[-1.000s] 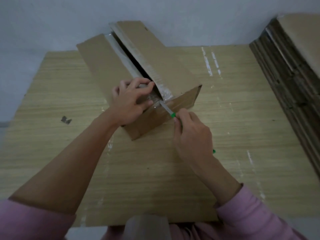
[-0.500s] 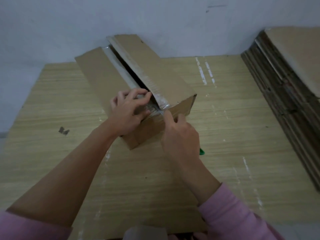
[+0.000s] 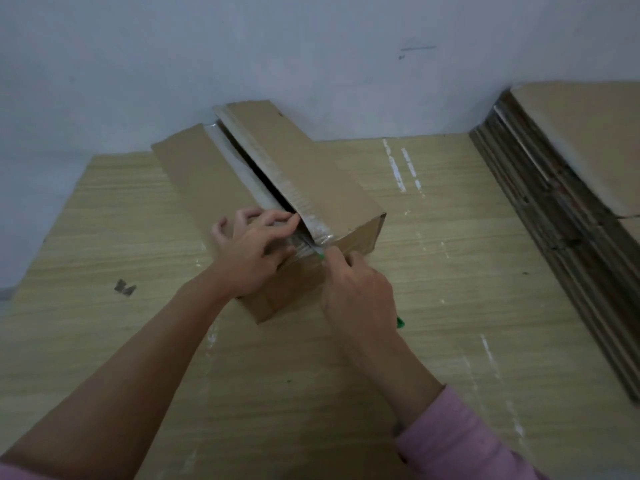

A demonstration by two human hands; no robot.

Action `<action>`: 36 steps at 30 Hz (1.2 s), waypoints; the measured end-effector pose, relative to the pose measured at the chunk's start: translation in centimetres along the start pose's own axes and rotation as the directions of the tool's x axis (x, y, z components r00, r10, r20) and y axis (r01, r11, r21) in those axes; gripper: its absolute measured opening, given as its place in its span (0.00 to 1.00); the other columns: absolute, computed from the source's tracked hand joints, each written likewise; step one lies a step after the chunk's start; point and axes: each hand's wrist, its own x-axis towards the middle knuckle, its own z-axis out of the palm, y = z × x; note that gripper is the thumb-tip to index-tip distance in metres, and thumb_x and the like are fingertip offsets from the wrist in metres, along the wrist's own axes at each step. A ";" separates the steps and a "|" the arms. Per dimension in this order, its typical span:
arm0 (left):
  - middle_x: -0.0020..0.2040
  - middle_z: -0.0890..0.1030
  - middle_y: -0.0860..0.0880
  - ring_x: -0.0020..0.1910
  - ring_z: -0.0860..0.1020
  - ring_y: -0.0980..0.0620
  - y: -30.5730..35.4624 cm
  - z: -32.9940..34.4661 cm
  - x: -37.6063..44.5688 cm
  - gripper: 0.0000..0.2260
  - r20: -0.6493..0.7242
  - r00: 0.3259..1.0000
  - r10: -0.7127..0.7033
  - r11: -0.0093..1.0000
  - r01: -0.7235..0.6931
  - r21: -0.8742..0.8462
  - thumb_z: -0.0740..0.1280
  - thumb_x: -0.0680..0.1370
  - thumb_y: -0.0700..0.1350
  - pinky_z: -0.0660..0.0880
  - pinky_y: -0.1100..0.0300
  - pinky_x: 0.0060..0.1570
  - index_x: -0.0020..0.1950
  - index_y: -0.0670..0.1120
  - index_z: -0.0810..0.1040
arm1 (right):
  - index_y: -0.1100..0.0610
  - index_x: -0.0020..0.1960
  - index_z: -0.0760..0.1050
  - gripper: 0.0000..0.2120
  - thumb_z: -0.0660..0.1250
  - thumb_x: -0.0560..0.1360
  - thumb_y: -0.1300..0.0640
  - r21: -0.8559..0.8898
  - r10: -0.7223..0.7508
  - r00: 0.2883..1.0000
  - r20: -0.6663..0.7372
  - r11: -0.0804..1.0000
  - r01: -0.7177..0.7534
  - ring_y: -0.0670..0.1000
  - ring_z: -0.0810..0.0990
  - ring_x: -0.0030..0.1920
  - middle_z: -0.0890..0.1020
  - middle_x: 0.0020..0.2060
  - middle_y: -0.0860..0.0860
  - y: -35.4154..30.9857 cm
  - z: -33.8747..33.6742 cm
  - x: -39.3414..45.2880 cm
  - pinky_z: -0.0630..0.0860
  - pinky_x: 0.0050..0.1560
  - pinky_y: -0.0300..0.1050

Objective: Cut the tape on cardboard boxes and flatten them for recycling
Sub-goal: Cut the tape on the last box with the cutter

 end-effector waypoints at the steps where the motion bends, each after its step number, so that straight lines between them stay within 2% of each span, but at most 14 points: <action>1: 0.68 0.68 0.61 0.70 0.56 0.54 0.2 -0.2 0.2 0.19 0.024 0.999 -0.043 0.998 0.044 -0.042 0.65 0.78 0.50 0.45 0.51 0.67 0.68 0.60 0.70 | 0.59 0.39 0.76 0.13 0.76 0.60 0.69 0.013 -0.002 1.000 -0.001 1.000 0.002 0.57 0.71 0.19 0.74 0.26 0.56 0.3 -0.1 -0.2 0.56 0.25 0.37; 3: 0.64 0.74 0.58 0.69 0.62 0.53 0.8 -0.3 0.7 0.19 0.061 0.990 -0.127 0.963 0.138 -0.233 0.70 0.69 0.59 0.48 0.49 0.71 0.59 0.68 0.74 | 0.59 0.39 0.75 0.14 0.76 0.60 0.69 0.034 0.009 1.000 -0.012 0.999 -0.009 0.57 0.71 0.19 0.74 0.26 0.55 0.7 -0.5 -0.8 0.56 0.24 0.37; 5: 0.56 0.78 0.57 0.66 0.69 0.53 1.1 0.1 1.1 0.18 0.105 0.974 -0.200 0.850 0.226 -0.476 0.69 0.56 0.66 0.54 0.44 0.71 0.45 0.75 0.76 | 0.59 0.38 0.74 0.14 0.76 0.60 0.69 0.041 0.031 0.999 -0.017 0.999 -0.030 0.56 0.70 0.19 0.74 0.25 0.55 1.1 -1.0 -1.4 0.56 0.24 0.37; 8: 0.59 0.77 0.61 0.67 0.68 0.53 0.5 0.8 1.8 0.20 0.208 0.956 -0.206 0.668 0.293 -0.684 0.71 0.51 0.65 0.57 0.45 0.71 0.43 0.66 0.82 | 0.59 0.38 0.72 0.12 0.74 0.64 0.69 0.054 0.042 0.999 -0.007 0.998 -0.042 0.51 0.62 0.19 0.72 0.25 0.53 1.6 -1.8 -2.2 0.47 0.22 0.33; 11: 0.64 0.72 0.61 0.69 0.65 0.52 -0.3 0.8 2.0 0.26 0.263 0.953 -0.151 0.637 0.297 -0.711 0.72 0.51 0.61 0.57 0.48 0.70 0.48 0.59 0.84 | 0.58 0.37 0.71 0.07 0.68 0.69 0.64 0.068 0.013 0.999 -0.029 0.998 -0.011 0.47 0.57 0.22 0.72 0.24 0.51 2.4 -2.1 -2.9 0.45 0.26 0.28; 14: 0.70 0.69 0.45 0.72 0.61 0.40 -3.2 2.5 0.6 0.40 0.385 0.920 -0.078 0.576 0.357 -0.735 0.79 0.48 0.62 0.56 0.40 0.70 0.59 0.68 0.74 | 0.59 0.37 0.72 0.05 0.63 0.73 0.62 0.096 -0.037 0.998 -0.047 0.995 0.042 0.49 0.62 0.20 0.73 0.25 0.52 3.1 -1.9 -3.1 0.47 0.25 0.29; 16: 0.72 0.67 0.45 0.73 0.59 0.39 -3.5 2.7 0.2 0.38 0.374 0.926 -0.051 0.545 0.340 -0.767 0.77 0.47 0.63 0.52 0.39 0.71 0.58 0.67 0.76 | 0.60 0.38 0.72 0.09 0.58 0.75 0.59 0.112 -0.036 0.998 -0.056 0.993 0.042 0.52 0.67 0.20 0.73 0.26 0.52 3.4 -1.8 -3.3 0.50 0.22 0.33; 18: 0.72 0.65 0.55 0.73 0.59 0.45 -1.2 1.1 0.3 0.29 0.321 0.947 0.029 0.600 0.240 -0.763 0.72 0.49 0.60 0.47 0.41 0.72 0.50 0.59 0.83 | 0.60 0.40 0.72 0.10 0.57 0.78 0.58 0.233 0.049 0.998 -0.027 0.972 -0.042 0.53 0.70 0.22 0.73 0.26 0.51 3.4 -2.0 -3.8 0.59 0.24 0.39; 20: 0.70 0.64 0.60 0.72 0.60 0.50 0.0 0.3 0.6 0.25 0.285 0.955 0.079 0.619 0.177 -0.765 0.66 0.49 0.56 0.45 0.42 0.72 0.44 0.53 0.86 | 0.56 0.41 0.71 0.09 0.57 0.80 0.61 0.428 0.214 0.971 0.109 0.871 -0.240 0.50 0.70 0.25 0.72 0.26 0.49 3.4 -2.0 -4.3 0.63 0.26 0.39; 23: 0.71 0.63 0.59 0.72 0.60 0.50 0.5 0.0 0.6 0.24 0.292 0.953 0.081 0.586 0.191 -0.787 0.64 0.48 0.55 0.43 0.41 0.72 0.40 0.52 0.86 | 0.54 0.41 0.71 0.10 0.58 0.80 0.60 0.630 0.469 0.829 0.304 0.554 -0.544 0.48 0.70 0.27 0.76 0.31 0.53 3.6 -1.8 -4.0 0.66 0.28 0.42; 25: 0.69 0.63 0.59 0.72 0.61 0.51 0.8 -0.1 0.5 0.24 0.315 0.946 0.072 0.569 0.220 -0.792 0.64 0.47 0.55 0.43 0.40 0.72 0.39 0.52 0.86 | 0.53 0.44 0.73 0.10 0.56 0.81 0.59 0.693 0.514 0.759 0.399 0.372 -0.617 0.46 0.69 0.26 0.76 0.33 0.55 3.2 -1.6 -3.3 0.66 0.26 0.41; 27: 0.69 0.64 0.58 0.71 0.61 0.51 0.8 -0.2 0.4 0.24 0.320 0.944 0.083 0.566 0.219 -0.794 0.63 0.47 0.55 0.43 0.40 0.72 0.39 0.52 0.86 | 0.53 0.46 0.74 0.10 0.56 0.81 0.59 0.720 0.499 0.748 0.438 0.303 -0.624 0.45 0.68 0.24 0.75 0.32 0.54 2.6 -1.4 -2.8 0.64 0.24 0.39; 30: 0.72 0.63 0.56 0.71 0.62 0.52 0.6 0.0 0.1 0.24 0.310 0.945 0.107 0.565 0.199 -0.801 0.64 0.47 0.54 0.42 0.40 0.72 0.39 0.51 0.86 | 0.52 0.45 0.73 0.10 0.55 0.81 0.59 0.724 0.491 0.752 0.439 0.302 -0.620 0.44 0.67 0.23 0.74 0.33 0.53 2.1 -1.0 -2.3 0.64 0.23 0.37; 36: 0.68 0.64 0.58 0.71 0.62 0.51 0.8 0.1 0.0 0.24 0.315 0.944 0.095 0.595 0.200 -0.778 0.63 0.46 0.55 0.43 0.41 0.72 0.38 0.53 0.86 | 0.52 0.44 0.73 0.10 0.56 0.81 0.59 0.738 0.491 0.788 0.372 0.359 -0.572 0.47 0.70 0.26 0.73 0.30 0.52 2.2 -0.5 -2.6 0.65 0.25 0.39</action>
